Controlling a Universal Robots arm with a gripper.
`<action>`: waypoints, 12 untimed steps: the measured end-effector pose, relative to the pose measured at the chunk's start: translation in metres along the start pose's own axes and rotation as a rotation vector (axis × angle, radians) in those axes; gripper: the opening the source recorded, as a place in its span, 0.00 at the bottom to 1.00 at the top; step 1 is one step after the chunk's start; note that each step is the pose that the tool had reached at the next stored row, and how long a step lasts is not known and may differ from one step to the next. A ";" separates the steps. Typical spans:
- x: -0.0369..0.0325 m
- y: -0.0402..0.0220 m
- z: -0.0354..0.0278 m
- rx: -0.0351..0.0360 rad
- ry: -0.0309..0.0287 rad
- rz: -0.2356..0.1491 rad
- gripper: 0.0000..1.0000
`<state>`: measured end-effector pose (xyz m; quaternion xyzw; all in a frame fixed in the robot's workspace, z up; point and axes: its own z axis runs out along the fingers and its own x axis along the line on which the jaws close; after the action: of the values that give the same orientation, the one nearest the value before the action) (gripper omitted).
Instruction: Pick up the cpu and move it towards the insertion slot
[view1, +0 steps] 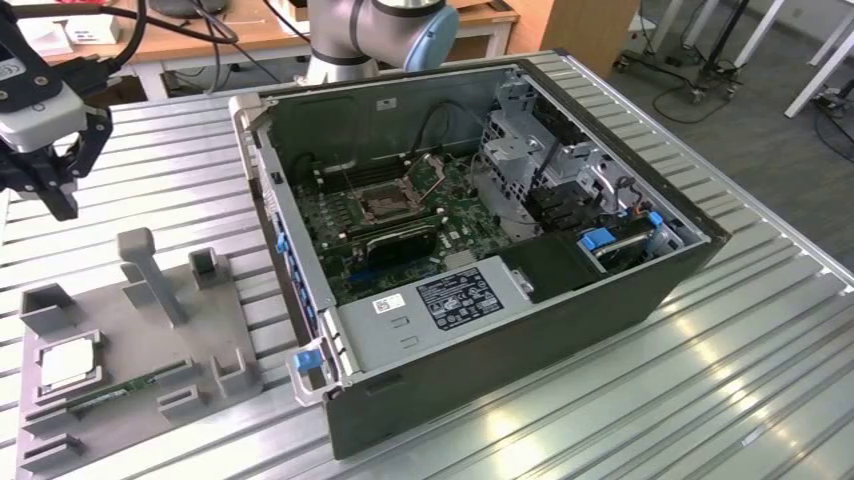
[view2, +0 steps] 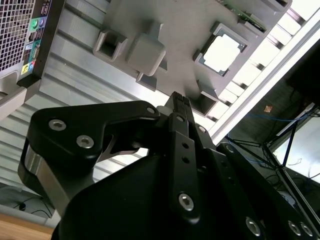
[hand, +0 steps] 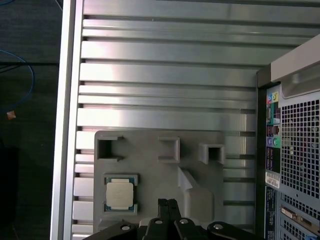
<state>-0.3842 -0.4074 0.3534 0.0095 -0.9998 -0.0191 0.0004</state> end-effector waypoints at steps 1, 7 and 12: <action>0.0008 0.0000 0.0000 0.0000 0.0000 0.000 0.11; 0.0022 0.0000 0.0000 0.0000 0.0000 0.000 0.11; 0.0023 0.0000 0.0000 0.0000 0.0000 0.000 0.11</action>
<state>-0.3865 -0.4074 0.3534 0.0096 -0.9998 -0.0191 0.0004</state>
